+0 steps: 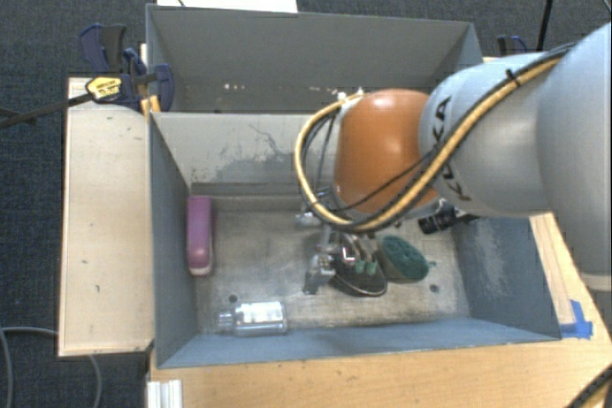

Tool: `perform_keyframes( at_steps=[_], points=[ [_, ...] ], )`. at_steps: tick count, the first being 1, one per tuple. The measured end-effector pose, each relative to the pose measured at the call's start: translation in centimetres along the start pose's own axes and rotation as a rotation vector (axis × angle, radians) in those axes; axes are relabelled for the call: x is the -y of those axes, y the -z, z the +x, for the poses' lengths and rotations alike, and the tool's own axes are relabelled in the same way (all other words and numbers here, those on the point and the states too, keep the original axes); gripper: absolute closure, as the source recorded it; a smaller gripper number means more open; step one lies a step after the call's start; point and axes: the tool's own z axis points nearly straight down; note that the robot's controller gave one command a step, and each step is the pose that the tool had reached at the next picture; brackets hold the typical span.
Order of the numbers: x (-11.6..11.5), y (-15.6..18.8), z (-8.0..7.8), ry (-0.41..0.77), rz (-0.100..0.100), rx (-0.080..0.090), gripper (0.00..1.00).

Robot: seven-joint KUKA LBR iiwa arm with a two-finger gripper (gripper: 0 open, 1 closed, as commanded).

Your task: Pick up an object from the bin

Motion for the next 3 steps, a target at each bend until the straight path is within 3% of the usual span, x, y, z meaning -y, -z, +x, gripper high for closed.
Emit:
perform_keyframes(
  at_steps=[1, 2, 3],
  points=[
    [6.0, -4.8, -1.9, 0.189, 0.001, -0.009, 0.00],
    [9.3, -5.8, -2.1, 0.514, -0.004, 0.000, 0.00],
    [9.3, -5.5, -2.3, 0.508, -0.003, 0.006, 1.00]
  ],
)
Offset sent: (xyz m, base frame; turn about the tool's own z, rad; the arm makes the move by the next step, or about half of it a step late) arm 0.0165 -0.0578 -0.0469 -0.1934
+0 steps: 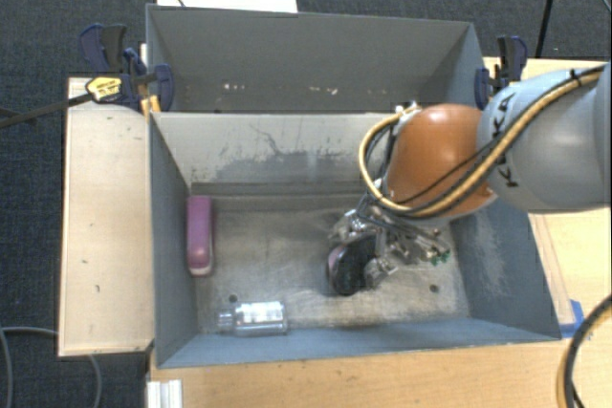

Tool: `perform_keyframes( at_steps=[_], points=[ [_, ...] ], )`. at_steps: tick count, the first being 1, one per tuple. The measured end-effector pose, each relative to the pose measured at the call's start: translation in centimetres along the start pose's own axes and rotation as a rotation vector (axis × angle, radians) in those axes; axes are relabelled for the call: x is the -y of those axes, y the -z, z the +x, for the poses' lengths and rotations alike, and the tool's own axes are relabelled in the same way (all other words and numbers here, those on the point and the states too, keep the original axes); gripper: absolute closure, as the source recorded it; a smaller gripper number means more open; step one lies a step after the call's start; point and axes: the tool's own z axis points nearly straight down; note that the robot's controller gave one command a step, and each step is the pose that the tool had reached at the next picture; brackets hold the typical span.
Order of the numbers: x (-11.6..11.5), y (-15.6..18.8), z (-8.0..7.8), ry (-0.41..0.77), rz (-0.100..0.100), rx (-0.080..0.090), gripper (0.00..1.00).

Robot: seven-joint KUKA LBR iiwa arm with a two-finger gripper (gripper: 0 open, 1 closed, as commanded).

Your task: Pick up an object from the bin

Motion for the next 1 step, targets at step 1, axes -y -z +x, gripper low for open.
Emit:
perform_keyframes(
  at_steps=[1],
  points=[
    [0.16, 19.55, 0.75, -0.009, 0.002, -0.003, 1.00]
  ],
)
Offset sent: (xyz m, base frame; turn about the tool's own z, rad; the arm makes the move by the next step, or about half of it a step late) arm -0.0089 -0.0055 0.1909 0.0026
